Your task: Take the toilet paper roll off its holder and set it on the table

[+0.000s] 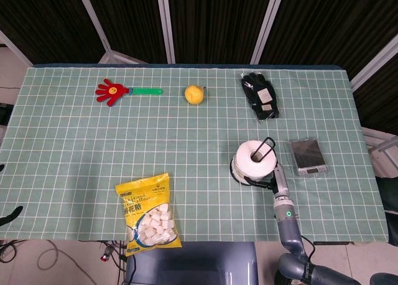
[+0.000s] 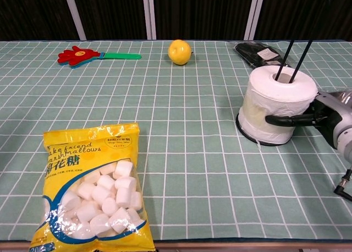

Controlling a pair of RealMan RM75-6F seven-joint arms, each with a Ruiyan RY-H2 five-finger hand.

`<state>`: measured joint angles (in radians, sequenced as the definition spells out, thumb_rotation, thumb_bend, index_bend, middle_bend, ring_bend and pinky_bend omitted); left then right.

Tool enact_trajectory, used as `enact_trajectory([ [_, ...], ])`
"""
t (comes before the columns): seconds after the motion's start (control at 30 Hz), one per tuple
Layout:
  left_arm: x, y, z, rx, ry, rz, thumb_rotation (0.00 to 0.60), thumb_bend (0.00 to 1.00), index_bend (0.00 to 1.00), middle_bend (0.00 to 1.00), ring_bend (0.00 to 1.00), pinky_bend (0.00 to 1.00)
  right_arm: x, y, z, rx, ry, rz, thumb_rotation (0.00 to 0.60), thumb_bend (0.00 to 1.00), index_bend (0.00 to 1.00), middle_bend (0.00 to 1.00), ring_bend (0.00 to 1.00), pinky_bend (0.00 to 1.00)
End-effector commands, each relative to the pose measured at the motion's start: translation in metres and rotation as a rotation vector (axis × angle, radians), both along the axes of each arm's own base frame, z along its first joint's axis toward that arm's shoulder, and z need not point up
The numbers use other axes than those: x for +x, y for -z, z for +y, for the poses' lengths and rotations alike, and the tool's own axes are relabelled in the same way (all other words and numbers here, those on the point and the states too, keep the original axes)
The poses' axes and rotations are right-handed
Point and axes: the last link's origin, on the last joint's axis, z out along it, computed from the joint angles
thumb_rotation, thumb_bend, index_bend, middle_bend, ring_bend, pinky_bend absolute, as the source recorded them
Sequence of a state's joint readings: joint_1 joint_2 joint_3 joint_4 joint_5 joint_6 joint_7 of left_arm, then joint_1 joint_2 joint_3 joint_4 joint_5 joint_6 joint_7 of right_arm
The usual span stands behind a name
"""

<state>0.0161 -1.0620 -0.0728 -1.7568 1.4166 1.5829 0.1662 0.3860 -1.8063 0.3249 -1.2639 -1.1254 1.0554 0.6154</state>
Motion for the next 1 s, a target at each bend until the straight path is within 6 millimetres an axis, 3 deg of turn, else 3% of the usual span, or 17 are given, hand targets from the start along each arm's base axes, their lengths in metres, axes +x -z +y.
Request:
enact_trajectory([
  [0.03,0.0,0.0,0.0,0.001,-0.001,0.0,0.6,0.12,0.14,0.0,0.0,0.0,0.001,-0.001,-0.004,-0.003,0.01,-0.002,0.6,0.0,0.17,0.16,0.13,0.0],
  [0.57,0.0,-0.001,-0.001,0.003,0.001,-0.004,0.6,0.12,0.14,0.0,0.0,0.0,0.01,-0.025,-0.004,-0.008,-0.04,0.0,0.6,0.0,0.25,0.2,0.17,0.0],
  [0.83,0.001,-0.001,-0.001,0.004,0.0,-0.004,0.6,0.12,0.14,0.0,0.0,0.0,0.021,-0.06,-0.012,-0.045,-0.101,0.019,0.6,0.0,0.26,0.2,0.17,0.0],
  [1.0,0.001,-0.002,-0.002,0.008,0.001,-0.006,0.6,0.12,0.14,0.0,0.0,0.0,0.034,-0.093,-0.017,-0.053,-0.152,0.04,0.6,0.0,0.27,0.2,0.17,0.0],
])
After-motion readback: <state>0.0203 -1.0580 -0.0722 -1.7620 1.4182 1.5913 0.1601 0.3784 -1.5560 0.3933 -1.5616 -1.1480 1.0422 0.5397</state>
